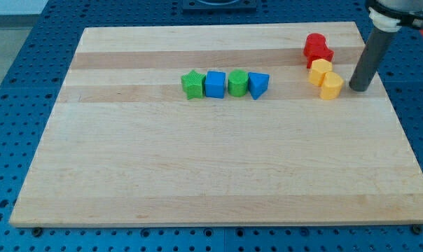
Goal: Move yellow heart to the center of the board
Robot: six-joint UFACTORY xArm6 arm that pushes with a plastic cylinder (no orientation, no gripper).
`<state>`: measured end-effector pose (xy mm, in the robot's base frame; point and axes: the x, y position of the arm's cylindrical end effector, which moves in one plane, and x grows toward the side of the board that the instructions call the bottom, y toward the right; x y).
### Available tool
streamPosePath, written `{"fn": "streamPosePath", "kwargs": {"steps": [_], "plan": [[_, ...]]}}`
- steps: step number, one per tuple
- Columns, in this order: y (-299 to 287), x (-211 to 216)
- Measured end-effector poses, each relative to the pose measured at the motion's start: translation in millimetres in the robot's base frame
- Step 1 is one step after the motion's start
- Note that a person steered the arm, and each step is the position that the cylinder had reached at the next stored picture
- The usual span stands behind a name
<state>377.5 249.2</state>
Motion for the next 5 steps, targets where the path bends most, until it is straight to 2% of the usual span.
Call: {"fn": "streamPosePath", "kwargs": {"steps": [3,5], "plan": [[-83.4,1.5],[-104.8,35.9]]}}
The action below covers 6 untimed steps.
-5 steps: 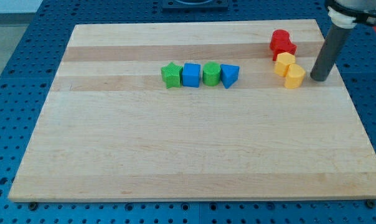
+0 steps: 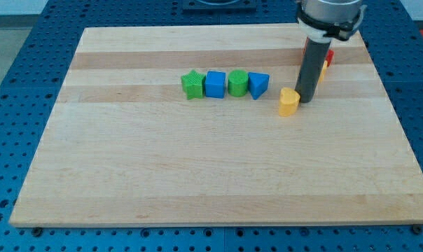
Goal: Move yellow heart to the center of the board
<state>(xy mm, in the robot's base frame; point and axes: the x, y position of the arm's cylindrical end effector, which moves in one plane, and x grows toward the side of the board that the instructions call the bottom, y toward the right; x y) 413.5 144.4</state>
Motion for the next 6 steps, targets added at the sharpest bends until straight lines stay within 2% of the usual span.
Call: {"fn": "streamPosePath", "kwargs": {"steps": [1,4,6], "plan": [[0.0,18.2],[-69.2,19.2],[-87.4,19.2]]}}
